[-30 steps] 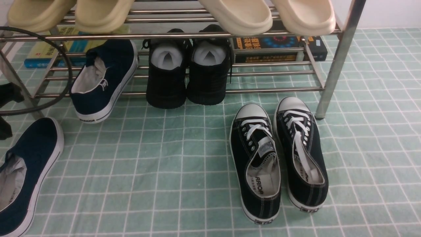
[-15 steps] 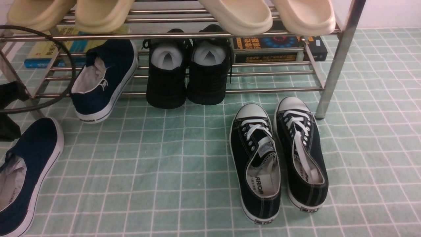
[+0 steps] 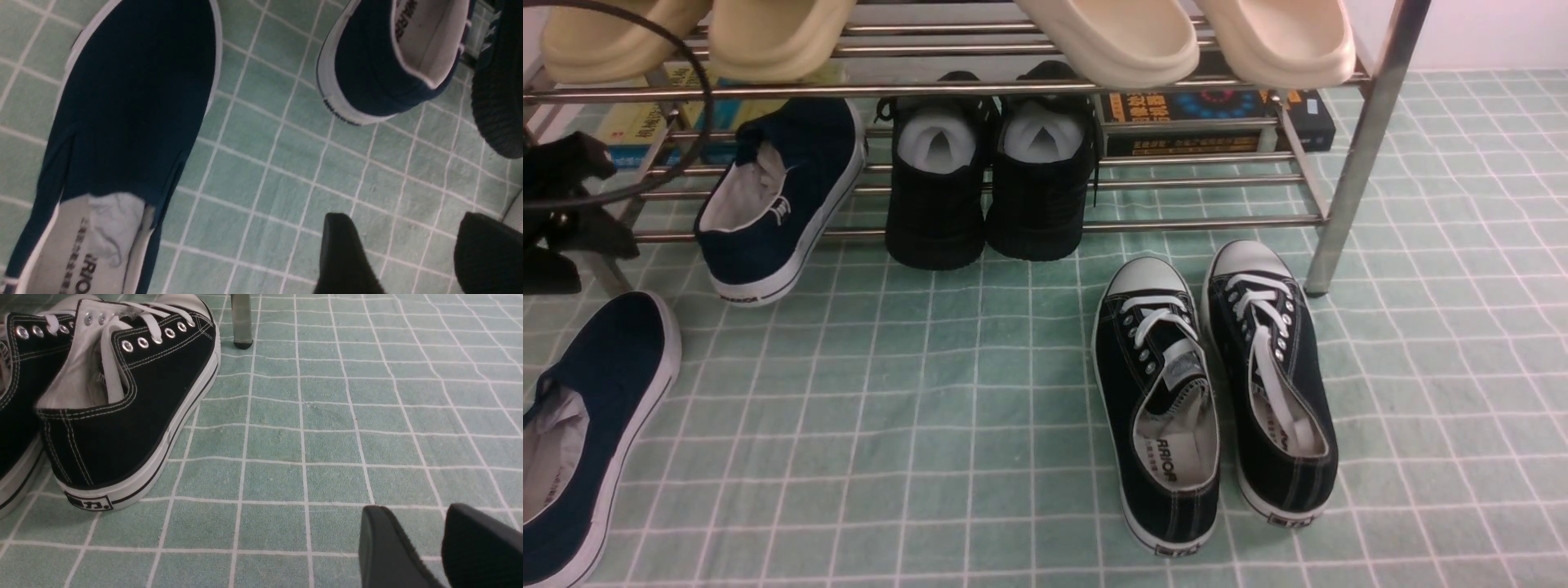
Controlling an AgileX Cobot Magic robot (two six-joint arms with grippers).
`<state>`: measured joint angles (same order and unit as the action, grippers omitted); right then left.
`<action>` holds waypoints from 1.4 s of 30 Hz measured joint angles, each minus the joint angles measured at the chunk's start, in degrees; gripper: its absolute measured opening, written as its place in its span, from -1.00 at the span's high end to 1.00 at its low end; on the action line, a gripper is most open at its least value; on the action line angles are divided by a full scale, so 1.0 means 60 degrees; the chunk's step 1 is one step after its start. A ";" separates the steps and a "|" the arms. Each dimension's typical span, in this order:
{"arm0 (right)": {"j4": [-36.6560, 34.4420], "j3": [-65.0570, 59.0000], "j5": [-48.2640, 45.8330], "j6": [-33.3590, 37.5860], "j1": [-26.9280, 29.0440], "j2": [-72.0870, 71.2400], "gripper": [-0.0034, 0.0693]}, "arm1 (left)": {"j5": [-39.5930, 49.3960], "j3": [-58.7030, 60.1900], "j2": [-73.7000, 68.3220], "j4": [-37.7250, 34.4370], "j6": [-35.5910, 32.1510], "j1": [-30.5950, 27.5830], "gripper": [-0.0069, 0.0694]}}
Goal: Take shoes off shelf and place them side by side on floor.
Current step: 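Grasp the leftmost shoe on the bottom shelf of the shoe rack with the left gripper, then set the held shoe down on the floor in front of the rack with the left gripper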
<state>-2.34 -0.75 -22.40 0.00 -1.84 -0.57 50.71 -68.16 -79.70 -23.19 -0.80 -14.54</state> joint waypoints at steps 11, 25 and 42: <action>0.0000 0.0000 0.0000 0.0000 0.0000 0.0000 0.25 | -0.0386 -0.2608 -0.2900 0.0038 -0.0644 0.0788 -0.51; 0.0000 0.0000 0.0000 0.0000 0.0000 0.0000 0.25 | -0.1798 -0.2893 -0.4581 0.1477 -0.0840 0.1785 -0.18; 0.0000 0.0000 0.0000 0.0000 0.0000 0.0000 0.25 | 0.1480 -0.2743 -0.2963 0.3082 0.1012 0.1807 0.76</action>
<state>-2.34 -0.75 -22.40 0.00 -1.84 -0.57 59.59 -84.62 -97.48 -4.70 5.27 -3.70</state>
